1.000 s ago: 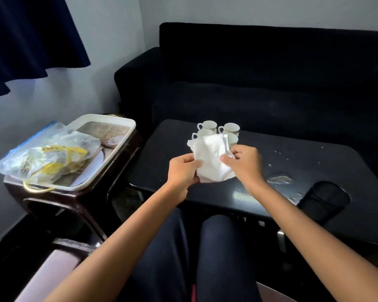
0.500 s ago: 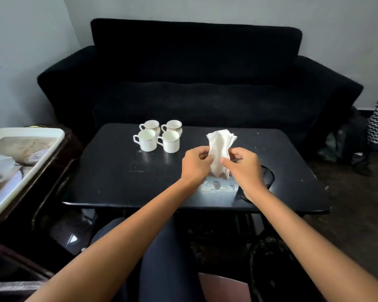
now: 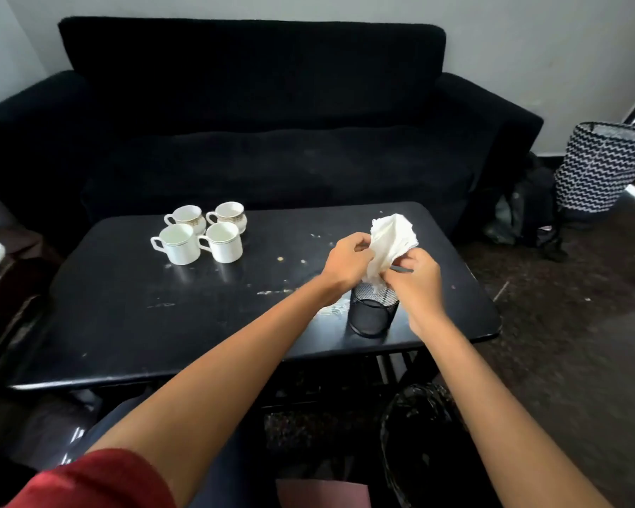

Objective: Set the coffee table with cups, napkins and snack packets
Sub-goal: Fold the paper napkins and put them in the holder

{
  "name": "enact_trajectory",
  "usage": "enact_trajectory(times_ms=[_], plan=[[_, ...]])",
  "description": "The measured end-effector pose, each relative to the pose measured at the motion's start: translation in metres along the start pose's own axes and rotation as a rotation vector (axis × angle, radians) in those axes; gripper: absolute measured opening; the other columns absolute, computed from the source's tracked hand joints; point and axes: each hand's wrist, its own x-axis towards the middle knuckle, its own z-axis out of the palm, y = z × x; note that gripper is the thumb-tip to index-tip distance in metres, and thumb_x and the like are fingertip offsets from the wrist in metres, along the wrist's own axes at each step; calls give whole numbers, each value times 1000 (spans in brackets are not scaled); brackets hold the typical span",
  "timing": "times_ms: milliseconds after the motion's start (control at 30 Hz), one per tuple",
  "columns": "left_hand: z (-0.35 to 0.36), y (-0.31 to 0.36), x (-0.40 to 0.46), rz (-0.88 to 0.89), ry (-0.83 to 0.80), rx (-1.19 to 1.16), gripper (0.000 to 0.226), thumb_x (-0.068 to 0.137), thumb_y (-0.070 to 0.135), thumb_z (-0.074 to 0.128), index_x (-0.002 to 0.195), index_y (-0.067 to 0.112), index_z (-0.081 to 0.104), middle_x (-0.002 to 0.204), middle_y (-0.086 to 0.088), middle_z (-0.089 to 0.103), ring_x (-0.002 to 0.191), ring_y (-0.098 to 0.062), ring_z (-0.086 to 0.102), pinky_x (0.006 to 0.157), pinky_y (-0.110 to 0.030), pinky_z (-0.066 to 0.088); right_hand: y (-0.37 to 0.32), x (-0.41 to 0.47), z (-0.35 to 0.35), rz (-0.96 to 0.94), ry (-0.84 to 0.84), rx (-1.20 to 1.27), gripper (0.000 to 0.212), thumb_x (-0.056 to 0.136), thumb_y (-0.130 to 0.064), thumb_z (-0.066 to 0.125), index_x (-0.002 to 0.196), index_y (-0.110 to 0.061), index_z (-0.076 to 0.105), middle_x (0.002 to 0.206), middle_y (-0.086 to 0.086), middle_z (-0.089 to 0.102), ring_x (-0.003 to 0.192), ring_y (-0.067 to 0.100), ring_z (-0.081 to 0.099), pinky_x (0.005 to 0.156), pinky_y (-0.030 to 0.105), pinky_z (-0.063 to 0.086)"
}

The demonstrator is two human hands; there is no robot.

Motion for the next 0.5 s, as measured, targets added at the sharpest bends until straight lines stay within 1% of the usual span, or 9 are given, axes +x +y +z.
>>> enact_trajectory(times_ms=[33,100,133,233,300,367,400,433,500], plan=[[6,-1,3,-5,-13,14,26,87,-1,46,105,6,63,96,-1,63,87,-13,55,75,-22,45,3,2,-2,2,10,-2,30,72,0,67,95,-16,59,94,0,69,79,7,63,52,4,44],[14,-3,8,-17,-38,33,22,88,4,51,106,7,63,98,-2,64,89,-14,57,80,-26,45,7,3,-3,10,18,-4,29,77,-3,65,98,-21,55,95,-1,67,79,5,61,51,2,40],[18,-4,10,-25,-55,41,19,89,8,53,105,8,64,99,-3,66,91,-16,58,83,-28,46,9,4,-4,16,22,-19,28,79,-5,63,100,-22,54,96,0,67,82,7,62,55,5,42],[28,-11,13,-60,-58,116,19,90,12,53,105,8,65,108,-9,68,105,-27,60,94,-39,45,16,4,-4,46,40,-152,23,83,-9,54,105,-18,54,102,3,68,95,20,61,71,25,44],[32,-18,14,-82,-23,236,24,89,9,47,104,12,66,110,-10,67,113,-30,54,97,-42,42,20,4,-5,73,44,-284,23,86,-11,51,108,-17,54,106,3,66,105,26,56,84,33,44],[35,-23,12,-110,-7,360,30,88,12,43,102,23,67,114,-4,64,119,-27,45,99,-41,37,25,4,-8,103,29,-398,28,86,-9,50,112,-17,55,115,3,60,117,29,46,96,41,40],[35,-24,10,-120,2,404,28,88,14,43,94,27,68,114,-1,63,119,-27,43,97,-41,35,26,4,-9,117,22,-446,31,86,-7,50,114,-18,56,120,4,55,120,29,40,98,41,36],[35,-25,9,-128,15,432,26,87,16,43,81,27,66,112,-1,63,118,-29,43,94,-41,35,26,4,-9,127,16,-488,34,85,-6,49,116,-19,56,124,5,51,123,29,36,98,40,33],[35,-26,7,-133,41,441,27,83,12,42,60,21,51,112,-9,63,117,-34,45,85,-40,36,26,2,-10,138,-7,-541,39,83,-3,46,117,-21,58,129,7,44,125,29,32,98,39,30]])
